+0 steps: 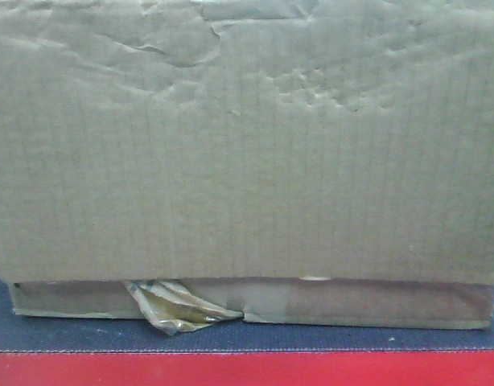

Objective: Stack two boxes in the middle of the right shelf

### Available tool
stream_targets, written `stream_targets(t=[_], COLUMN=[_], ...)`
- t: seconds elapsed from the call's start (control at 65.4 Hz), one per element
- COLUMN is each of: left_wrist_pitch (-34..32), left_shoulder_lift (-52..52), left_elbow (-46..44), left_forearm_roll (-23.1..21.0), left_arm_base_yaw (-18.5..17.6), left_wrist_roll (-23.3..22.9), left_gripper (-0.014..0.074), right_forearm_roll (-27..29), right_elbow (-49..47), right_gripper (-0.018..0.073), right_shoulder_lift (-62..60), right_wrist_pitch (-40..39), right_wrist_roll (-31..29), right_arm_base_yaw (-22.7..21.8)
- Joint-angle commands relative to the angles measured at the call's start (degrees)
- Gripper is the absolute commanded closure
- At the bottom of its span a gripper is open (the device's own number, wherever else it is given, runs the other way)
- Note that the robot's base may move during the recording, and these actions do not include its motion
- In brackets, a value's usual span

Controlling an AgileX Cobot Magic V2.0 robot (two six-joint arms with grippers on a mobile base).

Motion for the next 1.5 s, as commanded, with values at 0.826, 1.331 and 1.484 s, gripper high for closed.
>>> stream_targets(t=[0.826,1.331,1.484], left_wrist_pitch=[4.95,4.95,4.95], left_shoulder_lift=[-6.74,-6.74,-6.74], left_elbow=[6.59,13.62,13.62], left_forearm_roll=[-4.38,-6.42,-6.51], left_arm_base_yaw=[9.28,9.28,9.28], left_wrist_roll=[11.79,11.79,11.79], left_gripper=[0.0247,0.0247,0.0247], right_forearm_roll=[0.25,0.25,0.25], right_elbow=[-0.01,-0.01,-0.01], right_gripper=[0.0722,0.0722,0.0722], right_shoulder_lift=[-0.19,-0.19,-0.19], right_wrist_pitch=[-1.06,-1.06,-1.06], right_wrist_roll=[-0.11,-0.11,-0.11], right_arm_base_yaw=[-0.3,-0.3,-0.3])
